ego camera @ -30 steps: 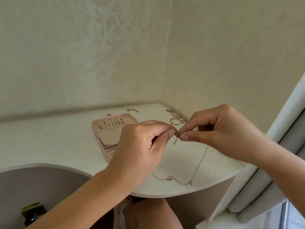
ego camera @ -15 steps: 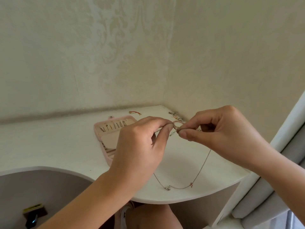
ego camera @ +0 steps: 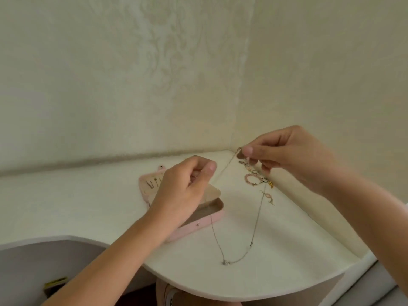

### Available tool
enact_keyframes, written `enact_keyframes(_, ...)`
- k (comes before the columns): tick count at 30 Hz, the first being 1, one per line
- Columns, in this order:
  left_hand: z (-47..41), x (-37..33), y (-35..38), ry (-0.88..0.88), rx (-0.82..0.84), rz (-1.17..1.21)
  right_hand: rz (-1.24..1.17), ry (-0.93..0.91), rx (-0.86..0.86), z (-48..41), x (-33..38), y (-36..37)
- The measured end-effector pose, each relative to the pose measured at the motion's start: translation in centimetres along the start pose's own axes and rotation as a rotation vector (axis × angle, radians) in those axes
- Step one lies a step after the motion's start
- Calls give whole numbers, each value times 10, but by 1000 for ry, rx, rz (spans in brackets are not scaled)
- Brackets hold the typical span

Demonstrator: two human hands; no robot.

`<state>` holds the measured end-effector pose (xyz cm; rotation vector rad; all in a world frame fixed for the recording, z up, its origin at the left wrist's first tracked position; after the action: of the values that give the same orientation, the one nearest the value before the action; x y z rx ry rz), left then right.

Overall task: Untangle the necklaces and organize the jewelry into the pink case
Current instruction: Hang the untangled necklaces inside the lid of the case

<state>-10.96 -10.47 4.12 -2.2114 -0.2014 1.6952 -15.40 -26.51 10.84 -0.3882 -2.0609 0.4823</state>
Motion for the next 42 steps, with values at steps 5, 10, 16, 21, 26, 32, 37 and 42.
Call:
enact_keyframes(5, -61, 81, 0, -255, 19, -523, -59, 16, 57, -45, 2, -11)
enact_keyframes(10, -84, 121, 11, -321, 51, -857, 5, -8, 129, -95, 11, -18)
enact_keyframes(16, -86, 125, 19, -276, 31, -947, 33, -41, 112, -151, 11, -29)
enact_keyframes(21, -95, 127, 19, -272, 17, -978, 40, -72, 129, -191, 8, -27)
enact_keyframes(26, -104, 130, 19, -301, 2, -992, 50, -94, 160, -223, -1, -9)
enact_keyframes(32, -97, 117, 13, -175, -159, -995, 41, -93, 196, -240, -17, 12)
enact_keyframes(37, -97, 113, 12, -131, -194, -980, 36, -77, 223, -240, -32, 19)
enact_keyframes(42, -96, 111, 11, -132, -199, -988, 33, -81, 244, -237, -35, 19)
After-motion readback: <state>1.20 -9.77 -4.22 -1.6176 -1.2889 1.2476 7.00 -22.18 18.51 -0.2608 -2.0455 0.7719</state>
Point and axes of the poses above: each hand's wrist, its own z-axis away from the middle knuckle, its own y-axis out of the palm, x = y × z, the point moved 8 cm from there along -z, towards the middle knuckle, and after that the axes turned 15 degrees about -y, right-handed, at the moved point
